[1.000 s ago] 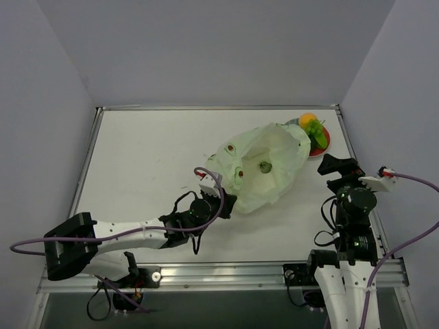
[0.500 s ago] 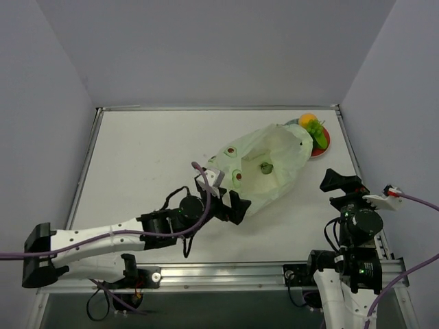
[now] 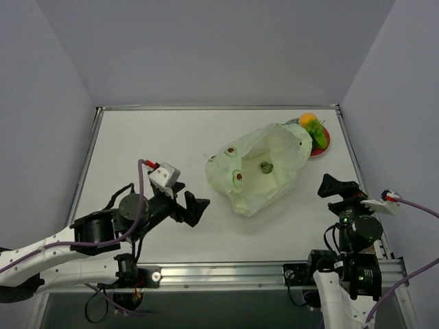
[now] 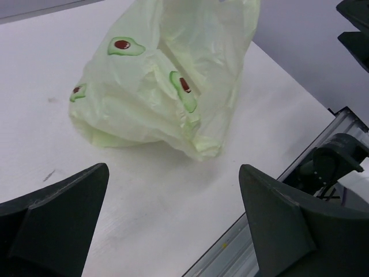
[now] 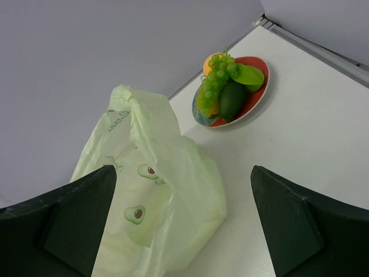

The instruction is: Take the fake fruits out of the plastic bag

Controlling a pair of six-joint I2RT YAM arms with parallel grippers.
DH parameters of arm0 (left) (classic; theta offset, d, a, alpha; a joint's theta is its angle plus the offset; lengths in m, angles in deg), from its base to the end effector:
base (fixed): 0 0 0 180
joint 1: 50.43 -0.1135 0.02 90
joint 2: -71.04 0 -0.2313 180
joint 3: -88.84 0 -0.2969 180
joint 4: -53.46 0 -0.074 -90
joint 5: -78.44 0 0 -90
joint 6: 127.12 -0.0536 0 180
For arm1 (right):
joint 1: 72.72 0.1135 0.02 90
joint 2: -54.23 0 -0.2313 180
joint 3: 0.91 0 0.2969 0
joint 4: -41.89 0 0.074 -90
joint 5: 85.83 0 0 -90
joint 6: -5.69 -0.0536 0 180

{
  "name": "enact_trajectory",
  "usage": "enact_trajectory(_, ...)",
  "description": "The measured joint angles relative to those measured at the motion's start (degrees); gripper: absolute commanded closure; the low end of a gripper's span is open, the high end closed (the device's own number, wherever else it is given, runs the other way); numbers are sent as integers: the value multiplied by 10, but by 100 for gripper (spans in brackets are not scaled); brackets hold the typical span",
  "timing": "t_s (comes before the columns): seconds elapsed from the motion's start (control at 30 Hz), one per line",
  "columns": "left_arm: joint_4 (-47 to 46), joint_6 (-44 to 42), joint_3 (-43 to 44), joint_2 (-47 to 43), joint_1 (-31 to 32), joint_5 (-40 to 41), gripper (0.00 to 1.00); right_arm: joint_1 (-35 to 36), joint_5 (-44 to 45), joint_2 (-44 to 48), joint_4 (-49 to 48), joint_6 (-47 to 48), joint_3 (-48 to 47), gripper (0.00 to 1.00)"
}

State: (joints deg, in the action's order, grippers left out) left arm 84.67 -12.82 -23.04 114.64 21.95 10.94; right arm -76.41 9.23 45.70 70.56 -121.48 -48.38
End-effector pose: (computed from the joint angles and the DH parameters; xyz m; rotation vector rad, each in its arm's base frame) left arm 0.0938 -0.2276 0.3818 0.4277 1.7148 -0.9265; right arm 0.1469 -0.0142 0.3571 0.5595 1.2892 0.4247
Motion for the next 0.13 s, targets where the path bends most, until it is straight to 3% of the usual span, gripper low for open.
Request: enact_trajectory(0.13,38,-12,-11,-69,0,26,6,0,-1,-4,0,2,1,3)
